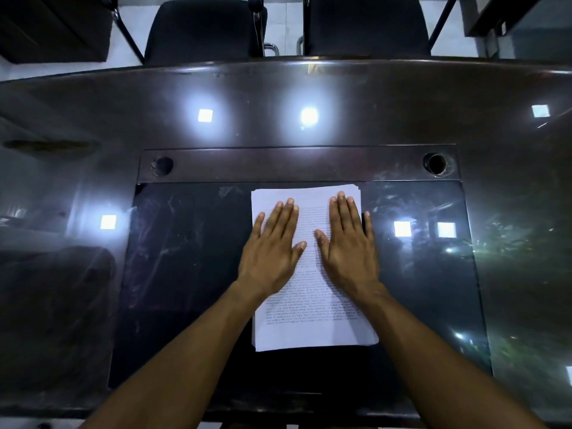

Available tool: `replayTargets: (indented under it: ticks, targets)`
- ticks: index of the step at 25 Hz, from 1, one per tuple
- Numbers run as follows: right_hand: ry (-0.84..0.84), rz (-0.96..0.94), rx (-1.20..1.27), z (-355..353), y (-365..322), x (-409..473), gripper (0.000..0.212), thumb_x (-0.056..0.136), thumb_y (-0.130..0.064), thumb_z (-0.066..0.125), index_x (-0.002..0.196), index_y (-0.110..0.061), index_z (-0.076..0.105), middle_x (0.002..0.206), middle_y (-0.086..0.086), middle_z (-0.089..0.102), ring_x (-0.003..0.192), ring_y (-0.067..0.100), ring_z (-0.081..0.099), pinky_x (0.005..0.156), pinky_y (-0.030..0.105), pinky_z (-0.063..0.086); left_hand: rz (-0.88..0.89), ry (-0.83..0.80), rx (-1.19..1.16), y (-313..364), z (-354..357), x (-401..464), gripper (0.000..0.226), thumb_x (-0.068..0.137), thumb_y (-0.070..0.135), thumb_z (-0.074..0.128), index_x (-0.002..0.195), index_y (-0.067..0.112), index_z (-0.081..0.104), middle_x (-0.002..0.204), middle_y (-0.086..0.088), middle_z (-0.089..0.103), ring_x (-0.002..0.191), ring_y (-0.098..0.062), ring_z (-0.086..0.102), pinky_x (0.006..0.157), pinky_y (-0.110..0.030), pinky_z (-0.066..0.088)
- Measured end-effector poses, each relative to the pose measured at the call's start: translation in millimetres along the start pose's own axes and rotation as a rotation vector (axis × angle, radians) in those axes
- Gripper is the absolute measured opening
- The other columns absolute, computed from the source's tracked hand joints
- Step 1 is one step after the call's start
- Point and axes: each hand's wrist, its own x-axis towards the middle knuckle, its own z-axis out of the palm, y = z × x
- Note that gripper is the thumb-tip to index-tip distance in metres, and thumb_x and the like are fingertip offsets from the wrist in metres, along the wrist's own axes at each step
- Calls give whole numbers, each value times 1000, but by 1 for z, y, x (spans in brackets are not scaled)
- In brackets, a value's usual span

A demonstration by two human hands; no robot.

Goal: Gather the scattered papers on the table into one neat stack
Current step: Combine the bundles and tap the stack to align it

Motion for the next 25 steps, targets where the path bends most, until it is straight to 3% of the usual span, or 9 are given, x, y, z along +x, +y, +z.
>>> replayTargets:
  ticks: [5, 10, 13, 17, 25]
  targets:
    - [10, -1, 6, 0, 1, 1, 71, 106, -53, 19, 164, -15, 2, 172, 1, -2, 158, 15, -5, 128, 45, 0, -201, 39, 11, -31, -6, 10, 71, 106, 51, 14, 161, 13, -9, 170, -3, -13, 156, -17, -15, 127, -46, -5]
    - [26, -4, -7, 2, 1, 0, 71, 107, -51, 26, 164, -13, 7, 172, 3, 2, 159, 16, -1, 128, 46, 0, 10, 67, 14, 13, 4, -32, 70, 106, 50, 19, 162, 12, -2, 171, -3, -9, 157, -18, -11, 127, -46, 0]
    - [13, 15, -52, -9, -5, -5, 71, 107, -51, 23, 163, -11, 5, 172, 6, 1, 159, 19, -2, 127, 49, -4, 9, 31, -9, 18, 20, -41, 69, 107, 51, 15, 162, 16, -7, 170, 1, -14, 156, -14, -15, 127, -46, 0]
    - [21, 47, -46, -1, -32, -57, 70, 106, -47, 24, 163, -13, 1, 172, 4, -4, 159, 19, -6, 126, 49, -8, 12, 77, -15, 16, 28, -40, 67, 106, 46, 18, 162, 14, 0, 171, -2, -5, 157, -16, -8, 127, -45, 0]
    - [-26, 372, 26, 23, -5, -179, 68, 108, -52, 18, 163, -19, -4, 171, -2, -9, 158, 16, -10, 127, 54, 5, 49, 91, -33, 13, 33, -41, 67, 107, 46, 15, 162, 13, -8, 170, -1, -14, 157, -16, -13, 128, -47, -1]
